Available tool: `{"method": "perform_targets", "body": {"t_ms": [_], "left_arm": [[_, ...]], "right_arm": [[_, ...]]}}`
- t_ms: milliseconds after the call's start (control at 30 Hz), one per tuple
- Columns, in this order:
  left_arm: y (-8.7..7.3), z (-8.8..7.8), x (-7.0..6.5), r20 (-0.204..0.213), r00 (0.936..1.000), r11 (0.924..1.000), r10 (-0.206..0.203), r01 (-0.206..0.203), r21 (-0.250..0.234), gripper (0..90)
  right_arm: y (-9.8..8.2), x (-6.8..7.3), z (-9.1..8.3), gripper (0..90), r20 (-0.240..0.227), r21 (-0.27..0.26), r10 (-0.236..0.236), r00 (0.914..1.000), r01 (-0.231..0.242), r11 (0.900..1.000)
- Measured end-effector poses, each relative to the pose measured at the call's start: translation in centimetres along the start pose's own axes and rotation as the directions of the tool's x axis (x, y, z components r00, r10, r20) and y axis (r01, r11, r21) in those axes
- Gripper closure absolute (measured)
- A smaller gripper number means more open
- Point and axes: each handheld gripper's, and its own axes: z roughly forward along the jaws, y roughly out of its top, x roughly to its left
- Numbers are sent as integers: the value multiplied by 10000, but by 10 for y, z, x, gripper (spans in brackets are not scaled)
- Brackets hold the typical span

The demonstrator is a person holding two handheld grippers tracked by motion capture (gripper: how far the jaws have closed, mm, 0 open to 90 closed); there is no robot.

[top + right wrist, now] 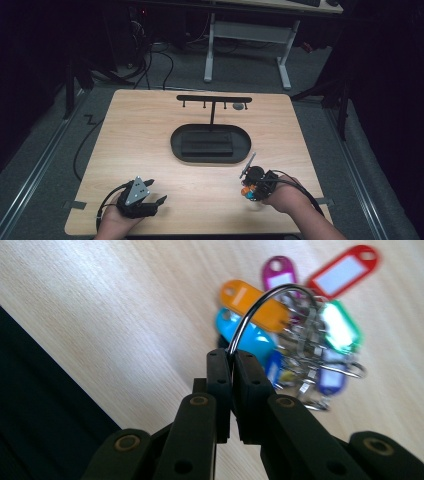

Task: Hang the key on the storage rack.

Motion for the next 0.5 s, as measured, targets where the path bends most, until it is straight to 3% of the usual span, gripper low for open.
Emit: {"method": "perform_targets", "body": {"t_ms": [167,500], "left_arm": [[0,0,1,-11,10000,10000,-29,29,14,303],[-1,0,2,-44,10000,10000,-50,50,13,303]], "right_arm": [[-5,-8,-14,874,281,-75,-21,9996,23,10000],[-12,-22,-33,878,381,-177,26,9993,-19,9998]]}}
